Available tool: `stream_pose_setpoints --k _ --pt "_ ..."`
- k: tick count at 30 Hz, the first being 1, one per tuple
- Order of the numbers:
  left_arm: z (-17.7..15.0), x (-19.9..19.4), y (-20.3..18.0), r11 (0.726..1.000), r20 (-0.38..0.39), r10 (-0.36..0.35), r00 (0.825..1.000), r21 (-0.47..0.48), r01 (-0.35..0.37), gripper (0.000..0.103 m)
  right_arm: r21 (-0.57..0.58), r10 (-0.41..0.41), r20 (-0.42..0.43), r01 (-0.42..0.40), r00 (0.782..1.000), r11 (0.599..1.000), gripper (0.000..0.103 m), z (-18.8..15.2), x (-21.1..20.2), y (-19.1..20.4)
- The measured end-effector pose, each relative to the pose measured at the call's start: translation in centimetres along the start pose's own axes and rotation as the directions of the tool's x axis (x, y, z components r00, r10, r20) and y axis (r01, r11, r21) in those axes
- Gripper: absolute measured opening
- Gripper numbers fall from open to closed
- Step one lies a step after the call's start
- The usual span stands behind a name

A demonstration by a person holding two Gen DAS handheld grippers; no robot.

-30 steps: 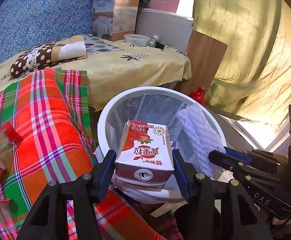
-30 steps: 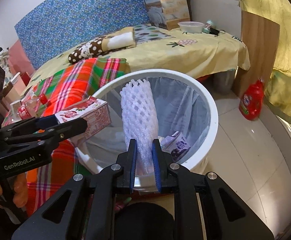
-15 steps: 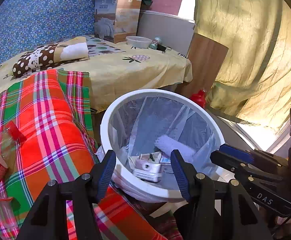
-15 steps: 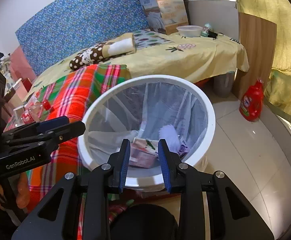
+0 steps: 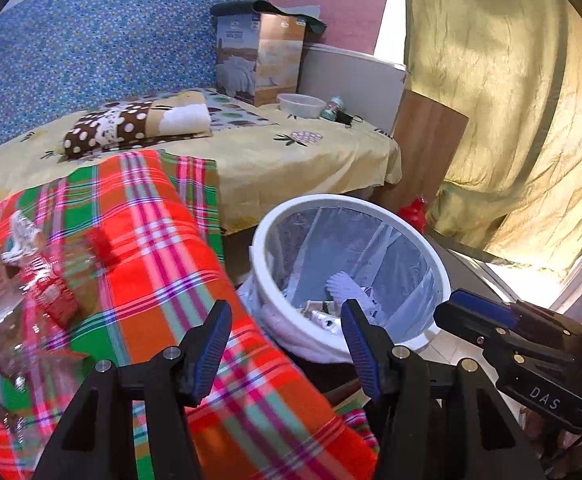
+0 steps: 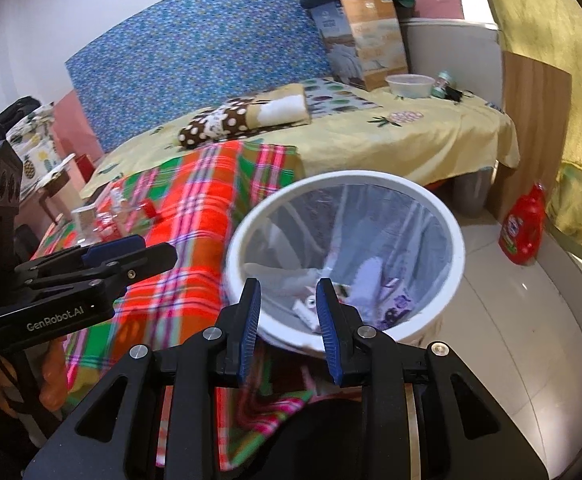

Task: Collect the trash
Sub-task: 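Return both tools over the bed toward the clear plastic cups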

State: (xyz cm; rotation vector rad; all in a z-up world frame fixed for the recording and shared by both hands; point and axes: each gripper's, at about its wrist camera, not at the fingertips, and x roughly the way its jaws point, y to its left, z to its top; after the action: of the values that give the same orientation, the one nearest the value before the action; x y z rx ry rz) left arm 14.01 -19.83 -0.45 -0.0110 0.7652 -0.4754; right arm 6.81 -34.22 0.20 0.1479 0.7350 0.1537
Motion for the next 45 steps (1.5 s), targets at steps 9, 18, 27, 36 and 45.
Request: stream_pose_setpoints --k 9,18,27,36,45 --pt "-1.8 -3.9 2.4 0.998 0.031 0.046 0.998 -0.038 -0.045 0.056 -0.065 0.064 0.023 -0.063 0.998 0.996 0.031 -0.4 -0.7 3.3" --pt "-4.3 -7.6 5.3 0.99 0.048 0.097 0.994 -0.103 -0.092 0.056 -0.122 0.133 0.017 -0.13 0.991 0.984 0.031 -1.3 -0.8 6.7" --pt "-6.4 -10.2 7.5 0.98 0.061 0.154 0.986 -0.138 -0.144 0.056 -0.155 0.181 0.002 -0.179 0.983 0.972 0.031 -1.8 -0.9 8.8" --pt "-8.0 -12.0 9.6 0.965 0.079 0.204 0.976 -0.185 -0.187 0.056 -0.173 0.209 -0.015 -0.209 0.978 0.963 0.031 -2.3 -0.7 10.3" --pt "-9.7 -12.3 11.6 0.948 0.052 0.261 0.964 -0.201 -0.246 0.057 -0.181 0.232 -0.036 -0.235 0.972 0.955 0.031 -2.4 -0.1 11.0"
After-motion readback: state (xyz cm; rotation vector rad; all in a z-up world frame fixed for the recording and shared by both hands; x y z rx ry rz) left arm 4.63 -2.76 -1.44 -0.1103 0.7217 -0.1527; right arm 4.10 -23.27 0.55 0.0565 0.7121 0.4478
